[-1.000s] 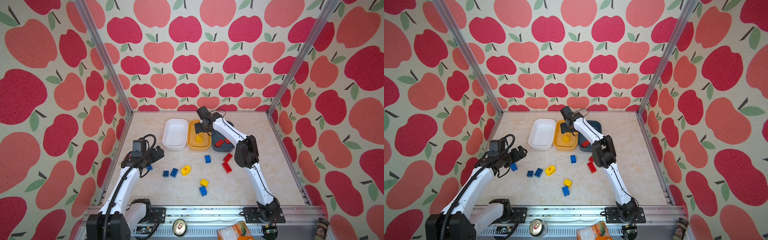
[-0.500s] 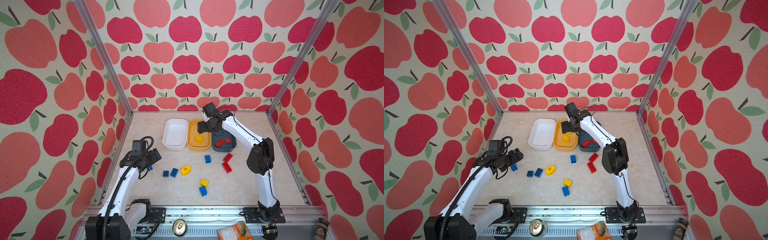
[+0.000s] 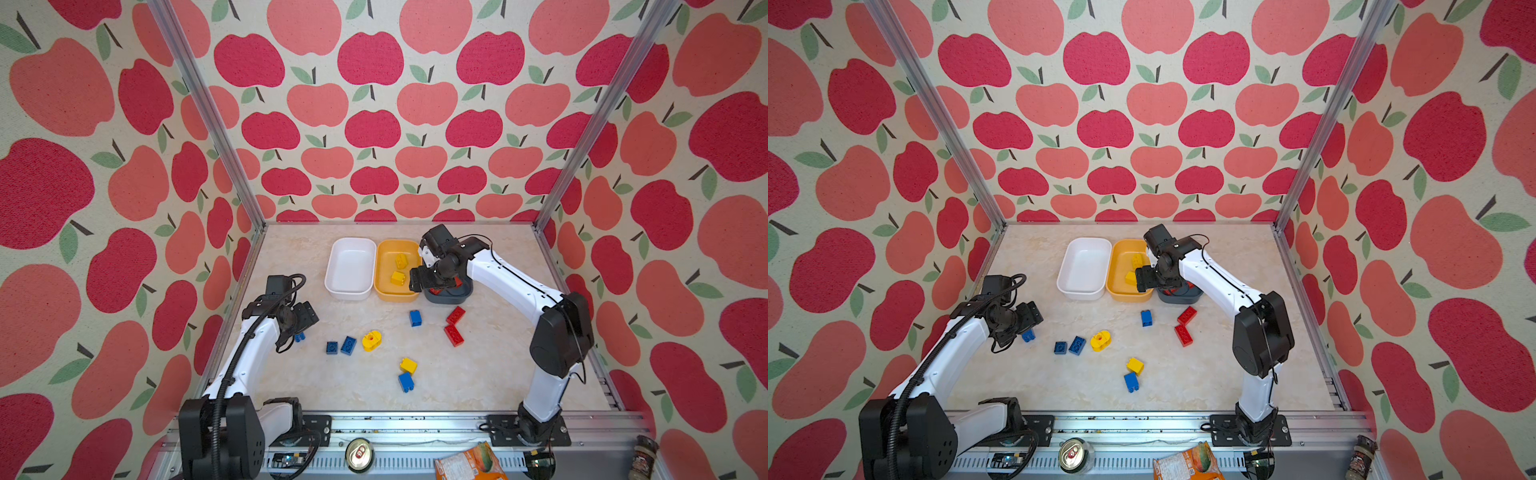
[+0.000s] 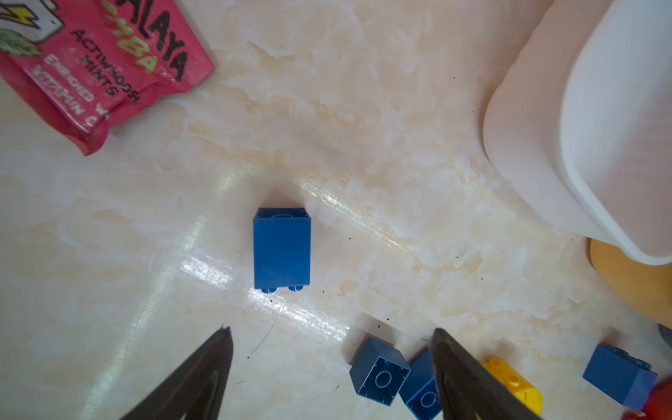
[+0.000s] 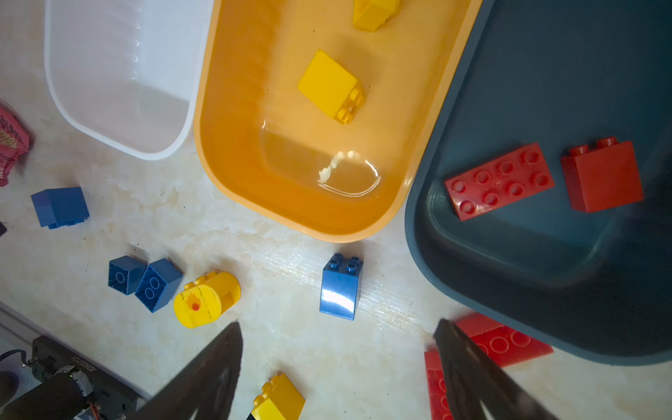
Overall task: Sort the legos into containers by color
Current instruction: 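Grasp the blue brick with the left gripper while the right gripper moves over red bricks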
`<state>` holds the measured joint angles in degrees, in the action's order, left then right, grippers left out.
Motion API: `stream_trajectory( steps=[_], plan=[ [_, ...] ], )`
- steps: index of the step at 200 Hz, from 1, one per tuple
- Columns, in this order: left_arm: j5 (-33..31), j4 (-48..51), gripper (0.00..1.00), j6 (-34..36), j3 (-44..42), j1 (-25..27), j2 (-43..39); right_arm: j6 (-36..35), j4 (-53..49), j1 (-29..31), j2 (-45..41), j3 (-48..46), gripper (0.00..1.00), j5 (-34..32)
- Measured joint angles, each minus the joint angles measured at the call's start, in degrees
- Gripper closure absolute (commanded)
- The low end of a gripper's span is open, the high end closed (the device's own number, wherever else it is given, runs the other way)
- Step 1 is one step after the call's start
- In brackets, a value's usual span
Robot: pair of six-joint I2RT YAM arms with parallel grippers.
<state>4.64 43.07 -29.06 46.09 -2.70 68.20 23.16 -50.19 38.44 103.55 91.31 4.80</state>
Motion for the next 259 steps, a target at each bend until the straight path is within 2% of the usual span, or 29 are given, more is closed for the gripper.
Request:
stream_trajectory(
  steps=[44, 88, 184, 259],
  plan=[
    [-2.6, 0.5, 0.22, 3.3, 2.6, -0.6, 6.3, 1.2, 1.9, -1.8, -8.3, -8.9, 0.14, 5.0],
    [-3.9, -0.1, 0.28, 5.6, 3.2, -0.7, 11.6, 1.6, 2.2, -4.4, -14.9, -14.3, 0.14, 7.2],
    [-4.3, -4.1, 0.43, 6.3, 3.3, -0.7, 18.6, 2.5, 3.2, -6.4, -16.8, -17.1, 0.15, 9.2],
    [-4.3, -5.6, 0.71, 6.0, 3.3, -0.7, 20.7, 3.1, 4.3, -7.5, -18.1, -19.1, 0.15, 9.8]
  ],
)
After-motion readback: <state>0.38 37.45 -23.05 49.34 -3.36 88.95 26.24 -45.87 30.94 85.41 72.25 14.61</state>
